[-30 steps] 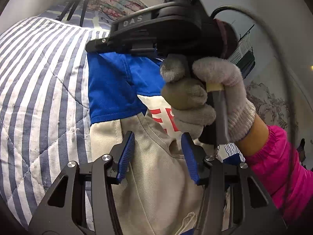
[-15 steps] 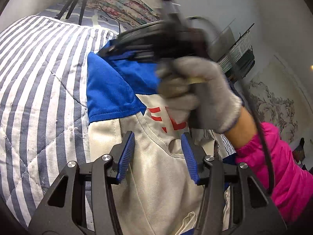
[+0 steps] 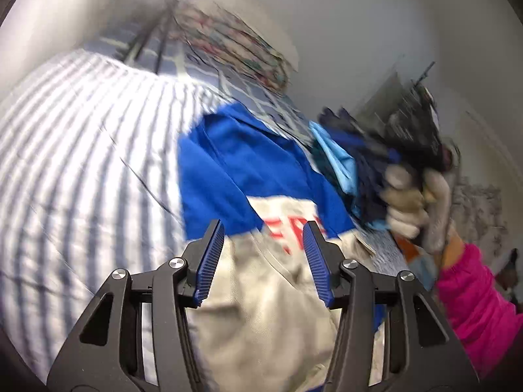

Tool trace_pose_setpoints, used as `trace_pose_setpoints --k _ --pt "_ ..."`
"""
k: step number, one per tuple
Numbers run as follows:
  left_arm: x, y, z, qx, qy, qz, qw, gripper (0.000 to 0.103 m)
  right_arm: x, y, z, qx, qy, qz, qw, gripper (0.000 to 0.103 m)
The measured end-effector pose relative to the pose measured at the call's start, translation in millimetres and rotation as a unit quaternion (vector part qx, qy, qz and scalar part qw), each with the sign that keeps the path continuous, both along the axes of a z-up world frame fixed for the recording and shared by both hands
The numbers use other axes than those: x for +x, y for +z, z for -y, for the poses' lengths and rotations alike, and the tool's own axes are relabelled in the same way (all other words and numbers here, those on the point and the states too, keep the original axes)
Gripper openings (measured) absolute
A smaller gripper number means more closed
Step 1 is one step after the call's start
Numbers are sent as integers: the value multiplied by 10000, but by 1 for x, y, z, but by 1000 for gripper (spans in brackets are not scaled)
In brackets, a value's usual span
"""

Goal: Fold large clothes
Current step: 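Grasp the blue collar edge with both tools, then lift the collar end with both tools and fold it over the hem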

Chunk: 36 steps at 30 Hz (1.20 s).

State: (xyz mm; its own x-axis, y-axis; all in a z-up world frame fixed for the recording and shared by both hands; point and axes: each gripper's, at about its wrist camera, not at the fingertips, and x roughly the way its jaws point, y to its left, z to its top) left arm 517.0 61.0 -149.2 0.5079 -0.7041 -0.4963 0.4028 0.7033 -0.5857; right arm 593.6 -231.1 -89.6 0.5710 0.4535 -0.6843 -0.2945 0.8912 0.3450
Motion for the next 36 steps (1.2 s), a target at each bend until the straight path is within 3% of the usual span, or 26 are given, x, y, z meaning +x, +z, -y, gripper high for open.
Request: trace_pose_setpoints --k 3,5,8,13,15,17,20,21,22,23,25,26,28,31,36 --pt "27 13 3 373 181 39 9991 52 -8 1 57 -196 -482 -56 9986 43" --pt "52 19 11 632 183 -4 9978 59 -3 -8 85 29 -715 -218 9972 45" --pt "95 21 29 1131 300 -62 9931 59 13 -26 112 343 -968 -434 9938 47" --pt "162 -2 63 1523 389 -426 9866 59 48 -53 92 -201 -981 -545 9935 47" --pt "183 -14 75 1574 279 -612 9852 59 61 -63 84 -434 -1020 -592 9921 58" --pt "201 -27 88 1734 281 -744 9816 59 74 -73 77 -611 -997 -607 9913 74" --pt "212 -39 109 2137 250 -747 9737 59 82 -91 72 -681 -787 -728 9919 75" --pt "211 -42 119 2282 206 -641 9713 55 83 -97 70 -729 -747 -728 9919 73" --pt "210 -44 124 2331 143 -585 9706 31 79 -98 69 -738 -759 -642 9923 64" --pt "207 -48 134 2465 14 -539 9676 21 77 -97 68 -689 -708 -590 9934 41" --pt "202 -45 143 2735 65 -345 9612 2 74 -94 66 -546 -556 -582 9953 23" --pt "196 -38 144 2808 90 -229 9595 2 70 -90 64 -584 -555 -512 9954 13" --pt "187 -24 139 2613 153 -142 9650 1 63 -79 55 -801 -540 -313 9948 9" --pt "170 8 126 2263 281 -9 9737 1 45 -49 50 -753 -591 -58 9954 7" --pt "126 66 113 2020 220 231 9789 0 6 6 44 -573 -524 264 9966 5"
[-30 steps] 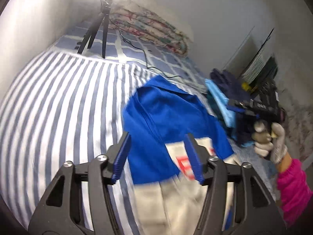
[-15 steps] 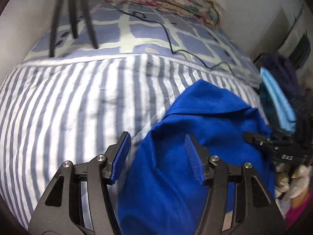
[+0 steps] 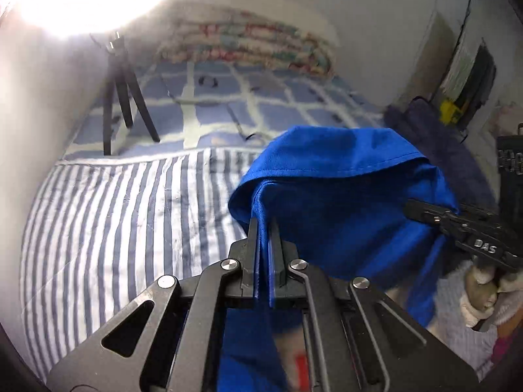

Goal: Fold large clothes
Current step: 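Lift the collar end with both tools and fold it over the hem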

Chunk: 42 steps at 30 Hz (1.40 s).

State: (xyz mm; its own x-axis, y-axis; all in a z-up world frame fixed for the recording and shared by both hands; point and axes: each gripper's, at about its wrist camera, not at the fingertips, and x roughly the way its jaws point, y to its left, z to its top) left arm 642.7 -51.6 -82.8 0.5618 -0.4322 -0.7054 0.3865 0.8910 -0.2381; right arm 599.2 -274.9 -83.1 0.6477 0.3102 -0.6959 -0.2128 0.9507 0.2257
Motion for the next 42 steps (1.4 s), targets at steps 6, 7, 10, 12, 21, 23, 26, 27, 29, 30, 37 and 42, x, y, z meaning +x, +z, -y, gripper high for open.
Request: trace_pose_setpoints --k 6,7,10,12,21,23,26,27,29,30,37,42 --pt "-73 56 -7 -17 -202 225 9995 0 -61 62 -14 74 177 198 9996 5" --pt "-84 62 -10 -68 -199 237 9995 0 -72 71 -16 104 205 219 9995 4" --pt "-121 77 -17 -166 -210 266 9993 0 -105 91 -18 179 260 262 9992 4" --pt "-150 85 -18 -158 -264 302 9991 0 -126 99 -18 224 315 283 9989 4" --pt "-271 92 -36 -176 -253 348 9989 0 -241 110 -29 182 541 286 9980 4" --pt "-294 87 -40 -239 -239 270 9991 0 -264 102 -30 246 531 218 9980 4" --pt "-326 73 -45 -323 -204 118 9992 0 -301 82 -31 344 495 113 9981 4" --pt "-339 66 -45 -327 -211 44 9992 0 -311 74 -31 354 501 73 9981 4" --pt "-358 56 -45 -287 -239 -40 9993 0 -336 57 -31 364 535 -19 9979 4" --pt "-369 50 -44 -272 -249 -105 9993 0 -348 49 -30 395 544 -71 9977 4" --pt "-425 0 -43 353 -240 -598 9973 0 -408 -11 -41 48 587 -372 9976 5" --pt "-460 3 -60 330 -211 -593 9975 0 -448 -14 -40 -329 570 -322 9973 29"
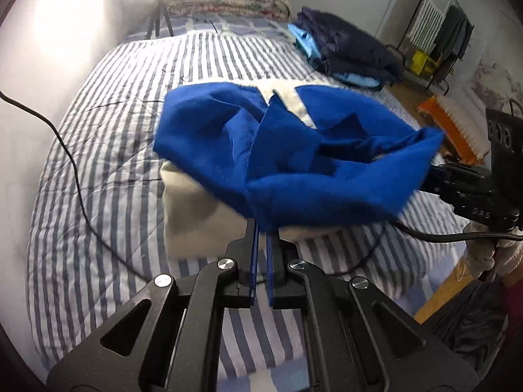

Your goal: Fold large clothes

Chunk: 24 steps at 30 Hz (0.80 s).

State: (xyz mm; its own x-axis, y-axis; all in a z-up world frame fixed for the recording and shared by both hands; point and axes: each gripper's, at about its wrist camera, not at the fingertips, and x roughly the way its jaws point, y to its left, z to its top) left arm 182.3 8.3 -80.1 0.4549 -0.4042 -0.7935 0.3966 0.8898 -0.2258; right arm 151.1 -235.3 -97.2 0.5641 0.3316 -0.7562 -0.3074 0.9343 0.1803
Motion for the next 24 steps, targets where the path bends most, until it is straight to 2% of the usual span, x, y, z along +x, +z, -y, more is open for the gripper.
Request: trace_pose_setpoints --k 3,6,9,12,14,16,18,21,23,24 --pt "-24 18 -15 -390 -6 115 9992 0 -31 23 14 55 -44 367 9993 33" --pt "-48 38 -29 -687 75 288 9972 6 -64 46 32 352 -166 640 9972 38" --pt "-63 60 -38 -911 160 390 9950 10 -91 67 52 716 -320 884 9930 51" --pt "-75 96 -44 -1010 100 593 9931 10 -110 88 67 1020 -408 954 9894 52" --pt "-84 127 -48 -1029 37 839 9911 14 -128 113 73 1037 -411 1139 9872 52" --pt "-95 164 -53 -1157 -38 1082 9874 39 -137 138 77 968 -437 1313 9856 53" --pt "-101 195 -58 -1249 -77 1294 9837 46 -147 162 81 1024 -418 1475 9829 54" --pt "-108 242 -64 -1307 -155 1599 9783 47 -164 199 84 1032 -370 1735 9787 57" --pt "-105 261 -70 -1481 -158 1622 9755 55 -171 219 86 1029 -340 1908 9756 62" --pt "-101 267 -74 -1618 -132 1602 9736 64 -174 228 88 1093 -337 1976 9736 64"
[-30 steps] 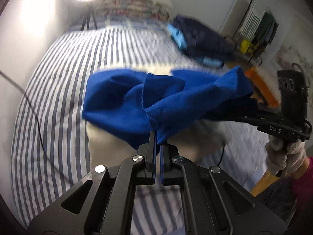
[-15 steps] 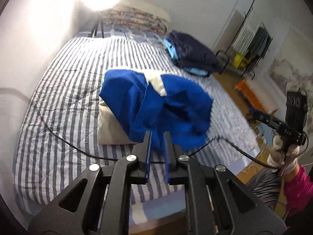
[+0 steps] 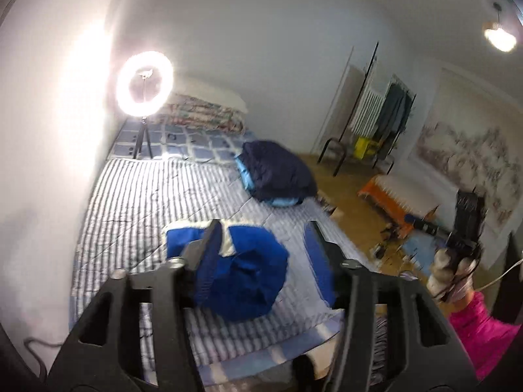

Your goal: Fold large clothes

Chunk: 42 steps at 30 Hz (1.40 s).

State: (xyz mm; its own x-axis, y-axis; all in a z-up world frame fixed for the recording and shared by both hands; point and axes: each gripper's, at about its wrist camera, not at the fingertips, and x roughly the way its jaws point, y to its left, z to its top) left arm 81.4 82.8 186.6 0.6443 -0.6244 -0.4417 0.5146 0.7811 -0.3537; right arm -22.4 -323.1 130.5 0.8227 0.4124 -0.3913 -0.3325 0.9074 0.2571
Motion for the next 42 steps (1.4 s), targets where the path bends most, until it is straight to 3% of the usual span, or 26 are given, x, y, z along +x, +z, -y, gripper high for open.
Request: trace_pose_setpoints --k 3,8,12,16,19,25,27,29,30,31,32,35,37,39,41,42 --pt "22 -9 -7 -145 214 -86 9996 70 3 5 4 194 23 78 9998 70" --pt "87 -97 -5 -46 603 -870 9944 70 38 -48 7 480 -81 -412 9980 71" --pt "146 -173 -10 -73 836 -1647 9828 70 84 -112 11 858 -316 -1056 9902 72" --pt "188 -228 -21 -342 1036 -2242 9684 70 126 -166 14 1226 -444 -1644 9777 74" --pt "210 -262 -25 -618 1041 -2728 9544 70 148 -202 12 1426 -538 -2011 9677 81" --pt "240 -308 -11 -770 844 -3155 9420 70 194 -256 7 1872 -359 -2525 9487 81" --pt "244 -316 1 -660 646 -3185 9434 69 204 -266 5 1959 -290 -2586 9455 77" --pt "247 -324 12 -519 520 -3267 9423 43 214 -278 0 2027 -190 -2697 9412 62" --pt "247 -328 17 -433 466 -3340 9404 18 220 -285 -4 2049 -82 -2785 9383 58" --pt "246 -330 20 -379 425 -3379 9395 7 223 -290 -8 2033 -14 -2840 9370 45" --pt "243 -329 22 -336 390 -3366 9402 7 227 -295 -13 1979 32 -2930 9354 29" --pt "233 -313 18 -498 338 -3247 9439 3 231 -307 -20 2035 151 -3179 9259 4" --pt "221 -303 9 -729 376 -3273 9413 2 229 -306 -15 2511 276 -3180 9138 3" --pt "207 -298 -3 -840 436 -3296 9394 2 217 -297 -5 3261 610 -3033 8933 2" --pt "202 -305 -10 -749 486 -3383 9368 2 207 -287 5 3490 763 -2834 8900 1" --pt "202 -315 -13 -528 588 -3461 9349 2 204 -288 9 3536 800 -2804 8888 1"
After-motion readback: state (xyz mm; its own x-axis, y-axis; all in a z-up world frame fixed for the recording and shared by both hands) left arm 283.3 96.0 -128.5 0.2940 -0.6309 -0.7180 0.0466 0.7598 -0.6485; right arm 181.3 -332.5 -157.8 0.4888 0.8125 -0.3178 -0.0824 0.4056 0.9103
